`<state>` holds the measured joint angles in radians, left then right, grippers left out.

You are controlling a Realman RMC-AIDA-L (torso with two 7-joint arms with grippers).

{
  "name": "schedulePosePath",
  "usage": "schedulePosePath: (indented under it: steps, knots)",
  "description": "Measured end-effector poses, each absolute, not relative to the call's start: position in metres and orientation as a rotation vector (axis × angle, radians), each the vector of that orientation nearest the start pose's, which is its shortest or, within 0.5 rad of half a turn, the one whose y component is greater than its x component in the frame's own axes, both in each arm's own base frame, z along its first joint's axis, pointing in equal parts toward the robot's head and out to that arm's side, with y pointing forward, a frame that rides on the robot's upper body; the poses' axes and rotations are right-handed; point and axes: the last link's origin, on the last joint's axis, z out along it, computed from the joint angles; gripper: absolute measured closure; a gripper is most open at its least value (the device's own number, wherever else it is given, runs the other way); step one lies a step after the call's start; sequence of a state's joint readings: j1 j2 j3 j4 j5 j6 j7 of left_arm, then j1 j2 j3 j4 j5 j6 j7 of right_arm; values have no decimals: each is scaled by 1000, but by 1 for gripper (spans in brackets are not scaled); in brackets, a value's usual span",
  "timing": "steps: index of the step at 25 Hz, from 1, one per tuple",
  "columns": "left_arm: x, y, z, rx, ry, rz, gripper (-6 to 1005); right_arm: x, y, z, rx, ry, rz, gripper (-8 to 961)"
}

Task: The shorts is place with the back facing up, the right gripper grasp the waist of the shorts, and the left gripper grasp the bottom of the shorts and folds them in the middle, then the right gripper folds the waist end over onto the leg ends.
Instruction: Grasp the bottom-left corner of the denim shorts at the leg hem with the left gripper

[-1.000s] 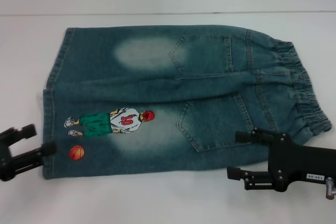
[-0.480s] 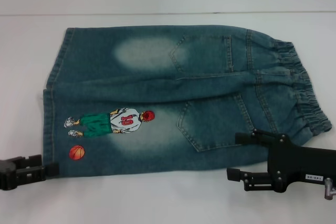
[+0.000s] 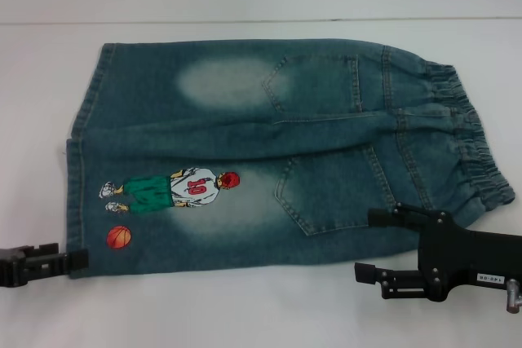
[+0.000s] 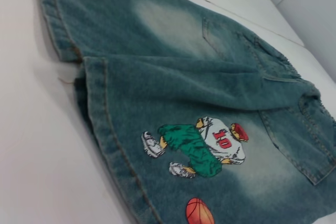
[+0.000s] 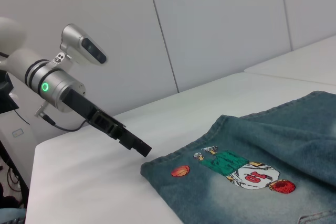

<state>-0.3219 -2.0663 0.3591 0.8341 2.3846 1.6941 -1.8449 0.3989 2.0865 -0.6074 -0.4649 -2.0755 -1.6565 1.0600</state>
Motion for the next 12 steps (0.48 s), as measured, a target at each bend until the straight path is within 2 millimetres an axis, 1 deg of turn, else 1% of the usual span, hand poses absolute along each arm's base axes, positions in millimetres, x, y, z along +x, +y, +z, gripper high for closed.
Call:
schedulePosePath:
  steps: [5, 12]
  knots:
    - [-364, 249, 48, -2341, -1577, -412, 121, 303, 256, -31, -2774, 577, 791, 16]
    - [-357, 259, 37, -2388, -1578, -352, 121, 304, 256, -32, -2771, 581, 785, 17]
